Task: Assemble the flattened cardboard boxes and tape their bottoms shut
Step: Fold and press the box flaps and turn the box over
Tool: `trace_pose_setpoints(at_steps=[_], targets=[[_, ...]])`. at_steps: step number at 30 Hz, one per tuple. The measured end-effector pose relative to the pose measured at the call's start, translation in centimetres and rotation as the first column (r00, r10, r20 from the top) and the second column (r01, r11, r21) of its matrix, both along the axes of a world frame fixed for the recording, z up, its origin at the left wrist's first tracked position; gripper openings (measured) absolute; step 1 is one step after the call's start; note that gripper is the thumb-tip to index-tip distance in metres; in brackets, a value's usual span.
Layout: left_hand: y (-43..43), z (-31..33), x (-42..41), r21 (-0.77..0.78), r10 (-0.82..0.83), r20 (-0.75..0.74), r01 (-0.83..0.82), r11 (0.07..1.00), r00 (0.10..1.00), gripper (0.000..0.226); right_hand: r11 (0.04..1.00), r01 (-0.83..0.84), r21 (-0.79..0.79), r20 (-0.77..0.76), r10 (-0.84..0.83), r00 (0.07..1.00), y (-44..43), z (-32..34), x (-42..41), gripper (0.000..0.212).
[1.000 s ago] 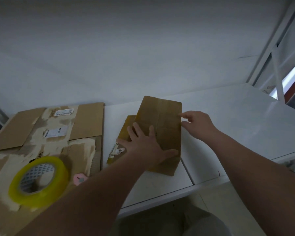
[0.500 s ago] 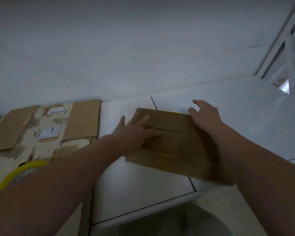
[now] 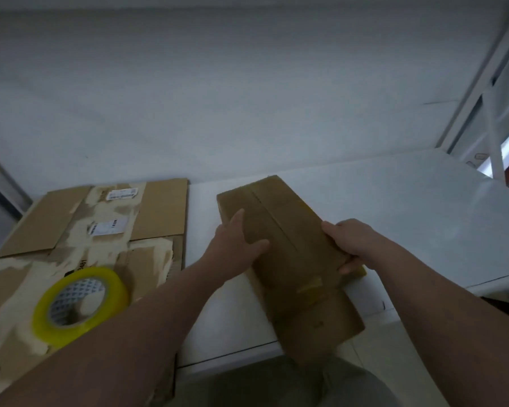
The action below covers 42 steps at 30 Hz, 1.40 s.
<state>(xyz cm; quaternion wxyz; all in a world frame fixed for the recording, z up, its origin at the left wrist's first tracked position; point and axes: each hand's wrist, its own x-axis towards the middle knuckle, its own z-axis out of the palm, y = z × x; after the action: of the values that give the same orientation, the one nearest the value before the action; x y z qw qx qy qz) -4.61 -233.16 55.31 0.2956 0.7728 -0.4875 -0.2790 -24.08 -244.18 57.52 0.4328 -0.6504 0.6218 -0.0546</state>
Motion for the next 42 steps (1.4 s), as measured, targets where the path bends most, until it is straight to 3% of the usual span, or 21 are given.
trace_pose_setpoints(at_steps=[3, 6, 9, 12, 15, 17, 19, 21, 23, 28, 31, 34, 36, 38, 40, 42], targets=[[1.7, 0.5, 1.2, -0.002, -0.063, -0.086, 0.063, 0.998, 0.994, 0.104, 1.0, 0.001, 0.003, 0.037, -0.001, 0.999, 2.3, 0.0, 1.2, 0.037], [4.0, 0.5, 2.1, 0.165, -0.282, 0.112, 0.261, 0.951, 0.953, 0.099, 0.999, -0.036, -0.011, 0.032, 0.036, 0.999, 4.9, -0.6, 2.5, 0.034], [6.0, -0.3, 3.1, 0.17, -0.311, 0.216, 0.278, 0.945, 0.925, 0.088, 0.996, -0.053, -0.07, -0.028, 0.051, 0.998, 7.2, -1.5, 3.7, 0.035], [7.9, -0.4, 4.0, 0.116, -0.191, 0.219, 0.169, 0.979, 0.957, 0.081, 0.939, -0.094, -0.331, -0.184, 0.034, 0.982, 8.7, -2.1, 4.3, 0.034], [10.1, -0.3, 6.3, 0.061, 0.031, 0.423, -0.062, 0.996, 0.906, 0.065, 0.814, -0.063, -0.577, -0.183, -0.054, 0.982, 10.3, -1.7, 4.8, 0.029], [11.9, -0.3, 8.2, 0.142, 0.127, 0.555, -0.243, 0.959, 0.822, 0.057, 0.751, -0.076, -0.655, -0.157, -0.037, 0.987, 11.5, -1.1, 5.5, 0.035], [13.9, -0.5, 9.6, 0.295, 0.116, 0.625, -0.372, 0.88, 0.772, 0.058, 0.707, -0.121, -0.697, -0.16, 0.011, 0.987, 12.9, -0.4, 6.4, 0.04], [15.3, -1.3, 10.6, 0.39, 0.077, 0.627, -0.397, 0.831, 0.775, 0.055, 0.659, -0.157, -0.736, -0.17, 0.045, 0.984, 14.1, -0.1, 7.4, 0.036], [16.2, -2.1, 11.1, 0.397, 0.057, 0.579, -0.343, 0.851, 0.813, 0.055, 0.61, -0.191, -0.769, -0.182, 0.077, 0.98, 15.1, 0.0, 8.2, 0.031], [17.2, -1.7, 11.4, 0.169, 0.196, 0.526, -0.327, 0.93, 0.828, 0.075, 0.645, -0.219, -0.732, -0.1, 0.217, 0.971, 16.9, 0.0, 9.6, 0.037], [17.3, 0.0, 10.8, -0.128, 0.336, 0.35, -0.31, 0.942, 0.874, 0.08, 0.716, -0.262, -0.647, 0.024, 0.363, 0.932, 17.6, -0.2, 10.6, 0.034], [17.4, 2.6, 9.6, -0.286, 0.328, -0.076, -0.335, 0.898, 0.942, 0.075, 0.814, -0.358, -0.457, 0.231, 0.498, 0.836, 18.7, 0.4, 11.8, 0.044], [17.4, 4.3, 8.2, -0.318, 0.246, -0.384, -0.377, 0.87, 0.89, 0.062, 0.8, -0.454, -0.392, 0.268, 0.571, 0.776, 19.5, 1.1, 12.4, 0.057], [17.3, 5.6, 6.5, -0.309, 0.125, -0.617, -0.384, 0.87, 0.777, 0.05, 0.77, -0.484, -0.416, 0.276, 0.614, 0.74, 20.1, 1.4, 12.8, 0.057], [17.1, 6.7, 4.8, -0.305, 0.034, -0.711, -0.352, 0.885, 0.703, 0.043, 0.788, -0.413, -0.458, 0.32, 0.579, 0.75, 20.2, 1.5, 12.8, 0.056], [16.8, 7.2, 3.9, -0.291, 0.02, -0.726, -0.334, 0.896, 0.688, 0.038, 0.799, -0.352, -0.488, 0.339, 0.545, 0.767, 20.0, 1.6, 12.3, 0.055]])
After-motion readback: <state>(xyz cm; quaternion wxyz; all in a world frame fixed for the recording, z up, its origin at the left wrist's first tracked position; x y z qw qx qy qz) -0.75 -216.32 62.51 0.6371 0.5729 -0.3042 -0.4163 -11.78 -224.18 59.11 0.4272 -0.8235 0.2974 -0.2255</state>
